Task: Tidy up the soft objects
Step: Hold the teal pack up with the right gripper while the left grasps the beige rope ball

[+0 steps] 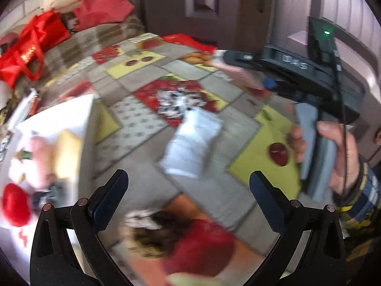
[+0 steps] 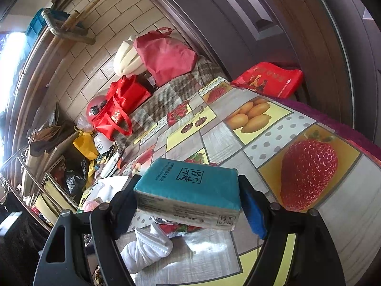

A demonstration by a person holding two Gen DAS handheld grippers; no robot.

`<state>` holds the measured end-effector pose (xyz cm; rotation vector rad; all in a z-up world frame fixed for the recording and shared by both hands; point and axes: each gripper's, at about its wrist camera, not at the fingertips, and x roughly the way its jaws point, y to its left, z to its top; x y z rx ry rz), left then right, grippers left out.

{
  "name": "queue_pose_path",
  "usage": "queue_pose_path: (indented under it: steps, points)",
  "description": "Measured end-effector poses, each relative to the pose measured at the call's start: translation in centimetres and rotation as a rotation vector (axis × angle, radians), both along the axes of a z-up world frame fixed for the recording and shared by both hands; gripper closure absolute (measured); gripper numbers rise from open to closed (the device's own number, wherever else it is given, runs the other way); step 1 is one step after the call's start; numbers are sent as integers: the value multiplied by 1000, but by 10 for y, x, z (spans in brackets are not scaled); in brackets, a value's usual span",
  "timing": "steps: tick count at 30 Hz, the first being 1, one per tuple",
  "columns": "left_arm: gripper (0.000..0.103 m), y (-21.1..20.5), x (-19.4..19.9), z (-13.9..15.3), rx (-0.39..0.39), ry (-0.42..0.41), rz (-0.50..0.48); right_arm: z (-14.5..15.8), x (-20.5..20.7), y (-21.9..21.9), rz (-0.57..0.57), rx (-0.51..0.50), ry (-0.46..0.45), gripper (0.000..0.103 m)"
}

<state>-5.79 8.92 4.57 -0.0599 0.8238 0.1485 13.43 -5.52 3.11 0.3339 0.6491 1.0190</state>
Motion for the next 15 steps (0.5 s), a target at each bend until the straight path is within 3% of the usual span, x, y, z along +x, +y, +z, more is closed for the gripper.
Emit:
queue_pose_path:
  steps: [5, 10, 11, 12, 15]
  points:
    - [1, 11, -4, -14, 27, 99, -14, -2, -1, 0, 9, -1, 3, 23]
    - [1, -6, 2, -31, 70, 142, -64, -3, 0, 1, 11, -2, 10, 23]
    - [2, -7, 4, -36, 82, 156, -56, -4, 0, 1, 11, -2, 12, 23]
    - [11, -8, 5, -40, 90, 165, -51, -4, 0, 1, 11, -2, 13, 23]
    - [17, -12, 2, -33, 5, 128, -98, -4, 0, 1, 11, -3, 11, 23]
